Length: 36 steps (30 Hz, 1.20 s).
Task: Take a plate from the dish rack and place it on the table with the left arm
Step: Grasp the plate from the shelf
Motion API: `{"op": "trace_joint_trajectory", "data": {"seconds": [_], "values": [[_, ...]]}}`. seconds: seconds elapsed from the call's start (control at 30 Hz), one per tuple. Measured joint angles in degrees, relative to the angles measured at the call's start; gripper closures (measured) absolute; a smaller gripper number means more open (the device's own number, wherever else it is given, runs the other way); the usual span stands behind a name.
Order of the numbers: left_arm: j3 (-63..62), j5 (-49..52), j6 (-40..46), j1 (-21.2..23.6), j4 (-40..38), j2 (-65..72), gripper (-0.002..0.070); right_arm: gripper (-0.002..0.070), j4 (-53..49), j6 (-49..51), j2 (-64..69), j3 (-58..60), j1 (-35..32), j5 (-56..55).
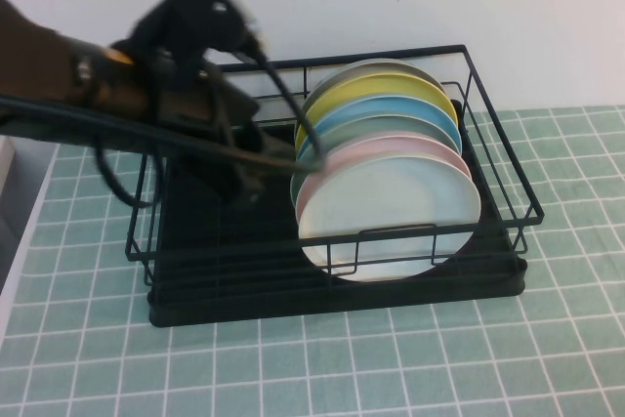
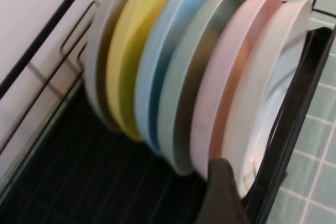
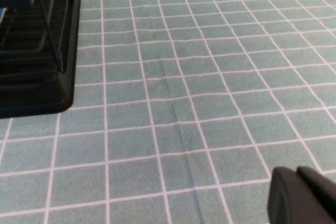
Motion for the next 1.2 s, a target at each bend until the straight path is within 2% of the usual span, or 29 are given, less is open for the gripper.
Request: {"op": "trace_joint_trajectory", "data": {"seconds": [0.27,0.53,0.67,1.2], "values": [[-0.2,-6.2,5.4,-8.3,0.4,2.7,0.0235,0.0678,0.0,-0.1,0.0,0.0,0.0,0.0],[-0.2,-14.7,6.2,-13.1,1.5,6.8,0.0235,0.0678,0.0,-0.1,0.0,0.0,0.0,0.0],[-0.2,-15.7,6.2,-14.2,1.5,9.4,0.0235,0.0678,0.0,-0.1,0.0,0.0,0.0,0.0],[-0.2,-24.3,6.3,-14.3,2.3,15.0,0.0235,0.0678,0.0,-0.1,0.0,0.0,0.0,0.0]]}}
